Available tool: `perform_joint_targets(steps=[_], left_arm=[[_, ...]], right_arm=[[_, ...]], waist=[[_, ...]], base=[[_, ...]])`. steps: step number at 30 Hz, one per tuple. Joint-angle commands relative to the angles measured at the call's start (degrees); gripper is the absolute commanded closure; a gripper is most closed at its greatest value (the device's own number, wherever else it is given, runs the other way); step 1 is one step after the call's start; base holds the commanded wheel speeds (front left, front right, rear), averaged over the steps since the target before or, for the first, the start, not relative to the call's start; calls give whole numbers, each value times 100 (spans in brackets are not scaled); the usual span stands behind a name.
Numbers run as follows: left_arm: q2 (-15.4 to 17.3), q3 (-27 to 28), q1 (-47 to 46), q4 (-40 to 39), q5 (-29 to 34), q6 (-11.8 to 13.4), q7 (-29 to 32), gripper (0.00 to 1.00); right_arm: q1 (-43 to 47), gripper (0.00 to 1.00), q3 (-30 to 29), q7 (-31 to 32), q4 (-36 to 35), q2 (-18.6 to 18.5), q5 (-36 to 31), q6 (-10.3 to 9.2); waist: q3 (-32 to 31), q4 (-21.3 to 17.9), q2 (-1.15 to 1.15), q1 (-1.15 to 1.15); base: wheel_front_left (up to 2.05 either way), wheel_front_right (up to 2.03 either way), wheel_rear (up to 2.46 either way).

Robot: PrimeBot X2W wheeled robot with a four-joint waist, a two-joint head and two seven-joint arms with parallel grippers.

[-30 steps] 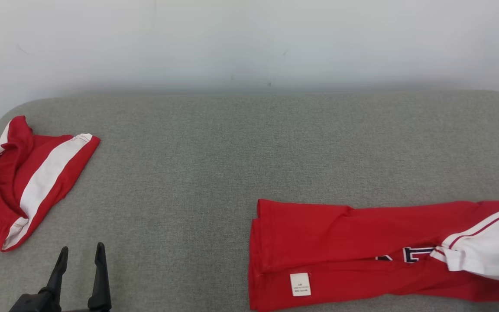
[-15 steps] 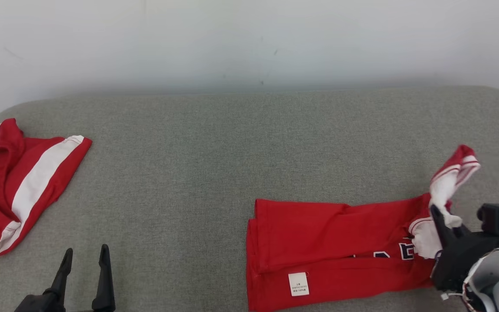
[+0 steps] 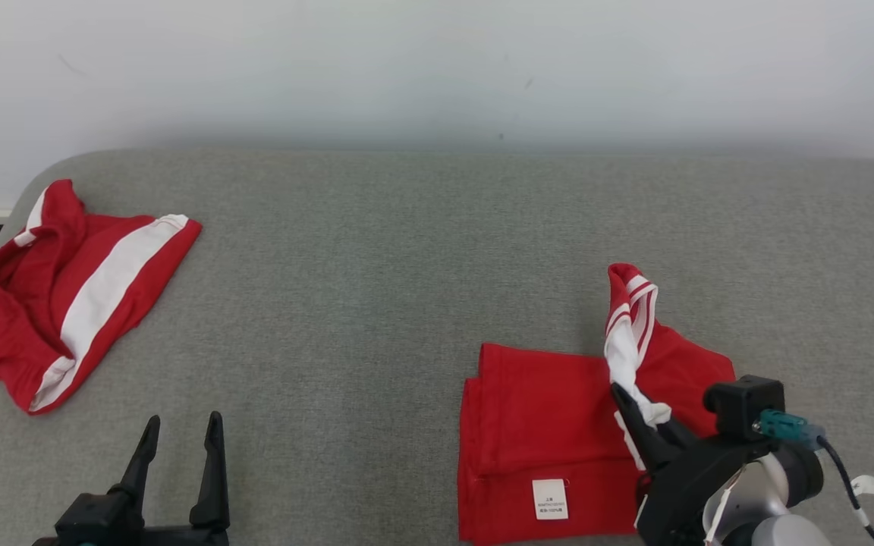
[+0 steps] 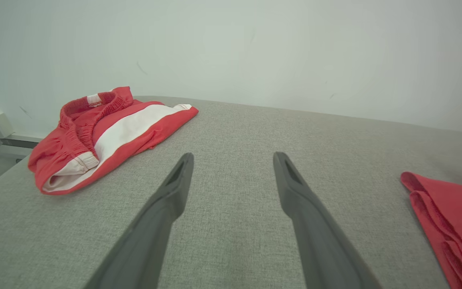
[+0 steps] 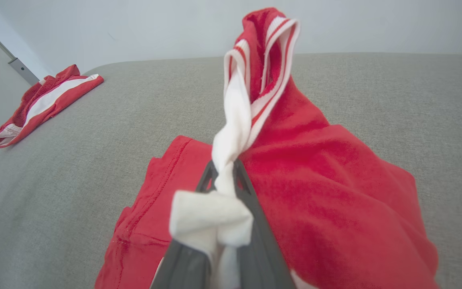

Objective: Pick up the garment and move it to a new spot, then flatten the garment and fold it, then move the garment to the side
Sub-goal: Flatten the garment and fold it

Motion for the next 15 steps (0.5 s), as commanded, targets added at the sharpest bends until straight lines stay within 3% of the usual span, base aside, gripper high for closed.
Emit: perform_joint_targets(steps=[1, 15], left_arm=[[-18, -12, -60, 14, -57, 8, -20, 0], [-47, -228, -267, 164, -129, 8, -20, 0]], right_arm=[[55, 100, 14, -4, -18, 32, 1, -13], [183, 100, 410, -244, 460, 652, -28, -13]], waist=[[42, 91, 0, 0], [93, 276, 0, 0]], base=[[0, 0, 0], [0, 0, 0]])
